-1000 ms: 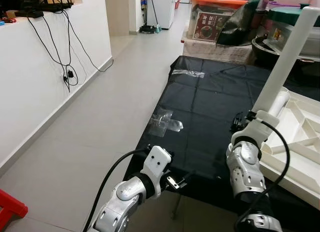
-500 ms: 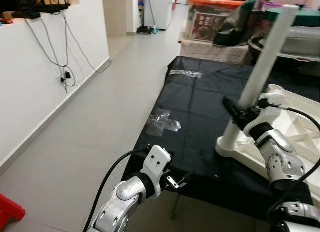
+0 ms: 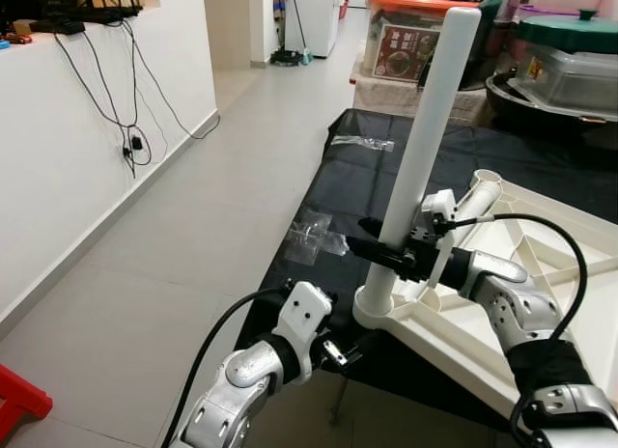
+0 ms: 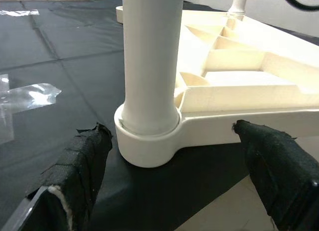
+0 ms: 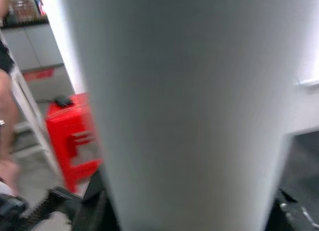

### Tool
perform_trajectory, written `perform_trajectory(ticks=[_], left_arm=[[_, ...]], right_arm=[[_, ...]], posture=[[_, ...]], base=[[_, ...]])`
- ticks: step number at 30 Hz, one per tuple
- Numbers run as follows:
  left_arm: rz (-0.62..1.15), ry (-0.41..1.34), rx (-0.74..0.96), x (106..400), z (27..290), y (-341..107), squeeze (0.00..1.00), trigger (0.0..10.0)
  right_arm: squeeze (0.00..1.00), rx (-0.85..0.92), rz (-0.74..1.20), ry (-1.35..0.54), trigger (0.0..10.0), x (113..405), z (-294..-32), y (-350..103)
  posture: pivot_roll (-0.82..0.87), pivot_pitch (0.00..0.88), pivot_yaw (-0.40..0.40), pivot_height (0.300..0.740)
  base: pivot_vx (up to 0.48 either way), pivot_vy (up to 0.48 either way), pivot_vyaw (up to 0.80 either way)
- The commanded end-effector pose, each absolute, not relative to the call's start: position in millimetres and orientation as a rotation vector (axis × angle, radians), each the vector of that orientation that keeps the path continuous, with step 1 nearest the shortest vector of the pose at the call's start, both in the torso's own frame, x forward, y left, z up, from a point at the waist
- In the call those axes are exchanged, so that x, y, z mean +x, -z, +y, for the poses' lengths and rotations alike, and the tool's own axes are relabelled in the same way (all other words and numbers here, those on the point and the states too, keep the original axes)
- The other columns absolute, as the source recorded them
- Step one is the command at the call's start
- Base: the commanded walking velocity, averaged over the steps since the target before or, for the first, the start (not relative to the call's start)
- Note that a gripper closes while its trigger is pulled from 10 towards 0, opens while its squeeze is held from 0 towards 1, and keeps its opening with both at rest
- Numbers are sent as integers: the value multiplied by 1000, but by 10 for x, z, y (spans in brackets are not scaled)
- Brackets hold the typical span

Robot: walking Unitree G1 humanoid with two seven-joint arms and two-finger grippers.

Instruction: Building children table

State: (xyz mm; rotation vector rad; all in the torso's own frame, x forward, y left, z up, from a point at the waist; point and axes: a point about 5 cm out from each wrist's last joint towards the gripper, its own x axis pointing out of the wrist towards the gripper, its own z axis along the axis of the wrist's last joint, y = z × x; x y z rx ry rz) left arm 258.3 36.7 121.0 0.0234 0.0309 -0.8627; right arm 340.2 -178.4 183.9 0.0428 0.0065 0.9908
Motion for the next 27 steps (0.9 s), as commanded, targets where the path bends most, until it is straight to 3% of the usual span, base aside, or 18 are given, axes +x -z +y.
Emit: perform_trajectory(ticks=[1,4,5,7,8,9,11,14,16,18,23,24,25,26,27], left_arm=[[30,865,22,2569,362,-1217,0,10000],[31,864,22,2566,367,-1213,0,10000],[31,864,22,2566,367,-1213,0,10000],[32,863,21,2565,371,-1208,0,10000],[33,863,21,2567,373,-1207,0,10000],[33,863,21,2567,373,-1207,0,10000],[34,862,22,2570,376,-1205,0,10000],[34,862,22,2570,376,-1205,0,10000],[34,862,23,2572,377,-1203,0,10000],[34,861,23,2573,377,-1202,0,10000],[35,861,23,2572,376,-1201,0,10000],[35,861,23,2571,374,-1200,0,10000],[35,861,23,2571,374,-1200,0,10000],[35,861,22,2570,371,-1201,0,10000],[35,862,22,2569,370,-1201,0,10000]], right_arm=[[0,22,11,-962,0,3452,-1738,-1830],[0,25,-2,-715,0,3593,-1834,-1804],[0,25,-2,-715,0,3593,-1834,-1804],[0,56,-8,-473,0,3691,-1957,-1794],[0,73,-5,-260,0,3735,-2092,-1775],[0,73,-5,-260,0,3735,-2092,-1775],[0,147,16,264,0,3686,-2470,-1677],[0,147,16,264,0,3686,-2470,-1677],[0,186,8,594,0,3497,-2644,-1589],[0,218,-1,678,0,3422,-2628,-1561],[0,283,-18,727,0,3404,-2421,-1539],[0,316,-20,634,8392,3484,-2286,-1539],[0,316,-20,634,8392,3484,-2286,-1539],[1000,312,-31,606,10000,3515,-2229,-1556],[1000,313,-47,571,10000,3539,-2172,-1571]], posture=[[157,0,-85,740],[153,0,-82,740],[153,0,-82,740],[150,0,-81,740],[149,0,-78,740],[149,0,-78,740],[147,0,-78,740],[147,0,-78,740],[147,0,-78,740],[147,0,-78,740],[147,0,-78,740],[147,0,-75,740],[147,0,-75,740],[147,0,-77,740],[147,0,-77,740]], base=[[0,0,0],[0,0,0],[0,0,0],[0,0,0],[0,0,0],[0,0,0],[0,0,0],[0,0,0],[0,0,0],[0,0,0],[0,0,0],[0,0,0],[0,0,0],[0,0,0],[0,0,0]])
